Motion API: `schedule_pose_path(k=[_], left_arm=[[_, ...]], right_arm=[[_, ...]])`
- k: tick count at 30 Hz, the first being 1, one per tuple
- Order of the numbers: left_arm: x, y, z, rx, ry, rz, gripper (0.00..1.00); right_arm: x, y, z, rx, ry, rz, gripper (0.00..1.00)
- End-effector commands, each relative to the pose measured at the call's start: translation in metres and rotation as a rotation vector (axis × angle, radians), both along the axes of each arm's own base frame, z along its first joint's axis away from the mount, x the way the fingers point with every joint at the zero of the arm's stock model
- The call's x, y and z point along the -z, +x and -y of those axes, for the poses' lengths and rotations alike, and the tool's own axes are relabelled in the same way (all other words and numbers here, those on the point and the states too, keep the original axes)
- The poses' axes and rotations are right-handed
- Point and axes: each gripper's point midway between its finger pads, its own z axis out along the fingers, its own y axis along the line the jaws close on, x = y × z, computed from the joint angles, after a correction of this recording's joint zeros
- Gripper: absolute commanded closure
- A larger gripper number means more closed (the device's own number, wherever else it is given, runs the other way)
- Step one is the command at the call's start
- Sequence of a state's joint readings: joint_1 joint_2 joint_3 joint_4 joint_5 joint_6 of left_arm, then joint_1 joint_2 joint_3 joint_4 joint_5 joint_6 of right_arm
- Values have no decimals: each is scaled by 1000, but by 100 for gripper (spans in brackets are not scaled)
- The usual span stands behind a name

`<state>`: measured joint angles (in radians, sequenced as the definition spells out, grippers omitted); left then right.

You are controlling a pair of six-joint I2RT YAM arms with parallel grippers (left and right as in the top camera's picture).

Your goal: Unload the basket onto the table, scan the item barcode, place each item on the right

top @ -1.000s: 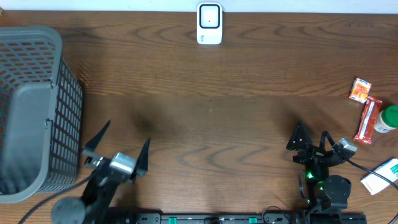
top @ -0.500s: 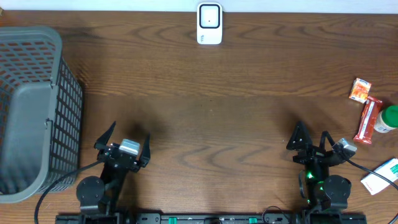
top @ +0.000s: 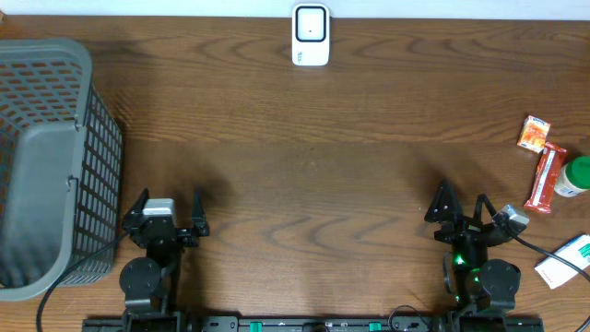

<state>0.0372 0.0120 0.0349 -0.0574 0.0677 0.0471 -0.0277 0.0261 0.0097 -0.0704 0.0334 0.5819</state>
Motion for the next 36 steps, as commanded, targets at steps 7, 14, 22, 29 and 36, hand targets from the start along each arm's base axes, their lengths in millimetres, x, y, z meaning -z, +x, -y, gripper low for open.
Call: schedule_pose_path(k=[7, 14, 22, 29, 36], left_arm=[[16, 0, -10, -73, -92, -29, 9], [17, 0, -10, -74, -93, -32, 9], [17, 0, -10, -75, -93, -32, 9], [17, 0, -10, -74, -93, -32, 9], [17, 0, -10, -74, -93, -32, 9]], right_arm=[[2, 0, 1, 4, 8, -5, 1], [2, 0, 1, 4, 8, -5, 1], [2, 0, 1, 4, 8, -5, 1], [-4, -1, 6, 23, -121, 11, 1], [-1, -1, -9, -70, -372, -5, 1]])
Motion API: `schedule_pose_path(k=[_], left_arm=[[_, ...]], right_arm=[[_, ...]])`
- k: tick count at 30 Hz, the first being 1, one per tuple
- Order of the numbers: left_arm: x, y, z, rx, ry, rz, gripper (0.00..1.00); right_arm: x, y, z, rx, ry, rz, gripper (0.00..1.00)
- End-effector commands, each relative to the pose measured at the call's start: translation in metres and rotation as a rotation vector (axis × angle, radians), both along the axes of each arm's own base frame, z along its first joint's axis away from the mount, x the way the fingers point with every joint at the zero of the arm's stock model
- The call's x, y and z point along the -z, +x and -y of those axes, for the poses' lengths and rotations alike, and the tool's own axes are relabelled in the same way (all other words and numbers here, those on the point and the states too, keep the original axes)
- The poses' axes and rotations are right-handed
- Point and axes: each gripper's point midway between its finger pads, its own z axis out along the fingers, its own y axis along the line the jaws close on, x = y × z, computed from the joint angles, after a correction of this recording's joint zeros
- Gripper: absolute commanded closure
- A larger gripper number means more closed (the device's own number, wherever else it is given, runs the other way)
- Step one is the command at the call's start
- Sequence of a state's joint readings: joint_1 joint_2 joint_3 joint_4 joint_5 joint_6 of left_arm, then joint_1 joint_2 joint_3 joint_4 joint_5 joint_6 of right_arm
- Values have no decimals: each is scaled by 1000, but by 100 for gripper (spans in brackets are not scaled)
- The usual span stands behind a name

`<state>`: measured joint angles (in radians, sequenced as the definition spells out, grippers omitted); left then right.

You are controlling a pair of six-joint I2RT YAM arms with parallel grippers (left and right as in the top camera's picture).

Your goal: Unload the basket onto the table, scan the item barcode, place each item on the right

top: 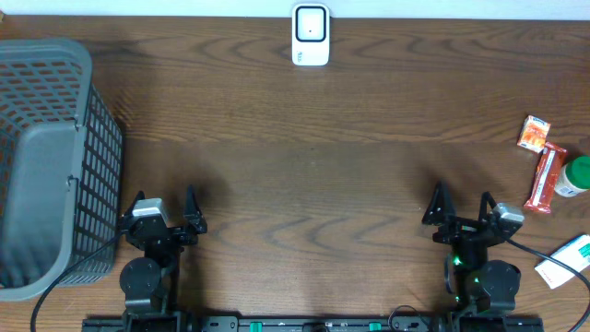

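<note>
The white barcode scanner [311, 35] stands at the far middle edge of the table. The items lie at the right edge: an orange packet [533, 133], a red bar [546, 177], a green-capped bottle [573, 176] and a white-and-green box [566, 259]. My left gripper [163, 203] rests near the front left, open and empty. My right gripper [460, 202] sits near the front right, open with nothing between its fingers, left of the items.
A grey mesh basket [51, 157] fills the left side, close beside the left arm. Cables run from both arm bases along the front edge. Bare wood lies between the grippers and the scanner.
Both grippers have shifted slightly: the left one a little to the left, the right one turned a bit so its fingers point more squarely away. Nothing was picked up.
</note>
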<state>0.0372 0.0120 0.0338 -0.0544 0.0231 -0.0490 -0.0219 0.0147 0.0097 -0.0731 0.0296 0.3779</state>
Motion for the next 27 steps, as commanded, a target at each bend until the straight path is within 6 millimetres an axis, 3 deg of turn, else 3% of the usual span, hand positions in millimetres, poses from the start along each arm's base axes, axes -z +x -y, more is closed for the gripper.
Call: schedule_pose_path(k=[1, 27], left_arm=[[17, 0, -3, -17, -4, -39, 9], [17, 0, -3, -17, -4, -39, 9]], right_arm=[[1, 0, -6, -44, -187, -5, 1], [2, 0, -6, -42, -198, -11, 1]])
